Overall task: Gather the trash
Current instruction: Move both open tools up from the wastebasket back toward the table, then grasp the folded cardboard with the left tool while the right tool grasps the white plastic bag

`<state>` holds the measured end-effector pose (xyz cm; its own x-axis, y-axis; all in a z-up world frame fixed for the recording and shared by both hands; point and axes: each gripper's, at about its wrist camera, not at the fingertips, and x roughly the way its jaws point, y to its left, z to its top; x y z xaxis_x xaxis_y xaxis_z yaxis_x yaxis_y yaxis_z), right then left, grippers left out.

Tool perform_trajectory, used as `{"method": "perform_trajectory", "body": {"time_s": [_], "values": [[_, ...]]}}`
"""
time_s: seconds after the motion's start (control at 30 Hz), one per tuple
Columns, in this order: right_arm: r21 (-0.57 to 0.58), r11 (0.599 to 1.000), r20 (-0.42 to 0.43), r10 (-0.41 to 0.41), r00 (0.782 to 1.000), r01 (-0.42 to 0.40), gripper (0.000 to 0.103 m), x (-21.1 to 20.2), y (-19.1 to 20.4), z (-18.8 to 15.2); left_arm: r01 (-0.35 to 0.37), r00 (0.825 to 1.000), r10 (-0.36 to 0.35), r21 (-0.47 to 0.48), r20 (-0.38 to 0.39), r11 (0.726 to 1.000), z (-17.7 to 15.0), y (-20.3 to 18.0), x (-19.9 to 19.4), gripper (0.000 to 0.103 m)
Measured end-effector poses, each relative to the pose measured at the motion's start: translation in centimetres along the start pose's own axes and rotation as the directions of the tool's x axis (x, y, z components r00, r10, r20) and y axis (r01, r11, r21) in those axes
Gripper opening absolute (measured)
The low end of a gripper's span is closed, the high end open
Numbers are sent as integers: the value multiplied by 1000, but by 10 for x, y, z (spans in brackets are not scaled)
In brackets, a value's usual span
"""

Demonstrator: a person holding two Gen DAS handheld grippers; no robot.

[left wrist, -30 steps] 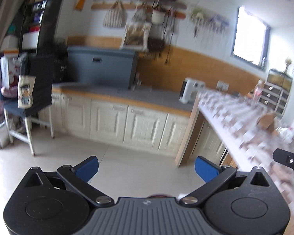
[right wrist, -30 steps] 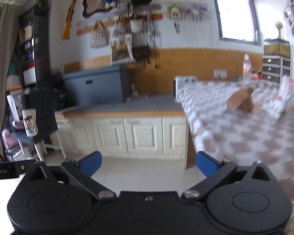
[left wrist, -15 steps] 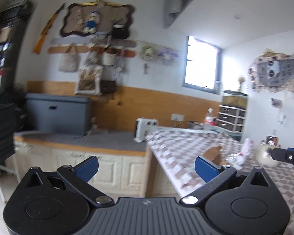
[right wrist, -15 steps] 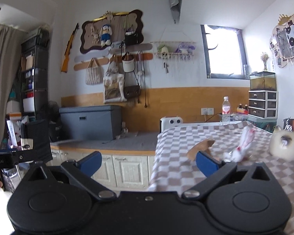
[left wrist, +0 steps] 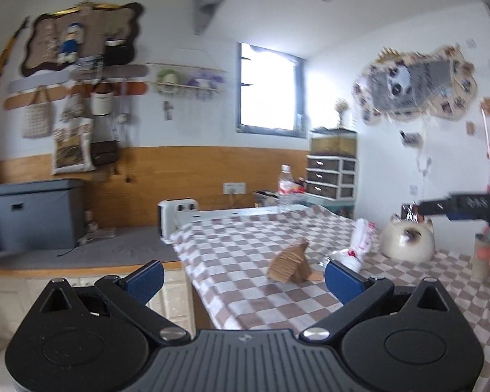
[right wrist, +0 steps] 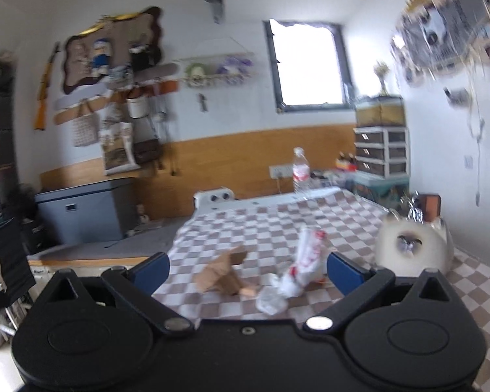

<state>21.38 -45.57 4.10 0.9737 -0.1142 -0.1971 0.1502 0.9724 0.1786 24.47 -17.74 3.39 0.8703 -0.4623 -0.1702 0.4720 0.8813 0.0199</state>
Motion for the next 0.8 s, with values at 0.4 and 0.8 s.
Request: {"method": "perform_trajectory", "body": {"time_s": [0.4,0.8], "values": [[372,925,-119,-37,992,79,97,152,-78,-9,105,994,-100,173,-37,979,7,-33,88,103],[536,843,-129,40,991,36,94,232,-90,-65,223,974,-211,226,-78,948,6,-46,176,103]]}}
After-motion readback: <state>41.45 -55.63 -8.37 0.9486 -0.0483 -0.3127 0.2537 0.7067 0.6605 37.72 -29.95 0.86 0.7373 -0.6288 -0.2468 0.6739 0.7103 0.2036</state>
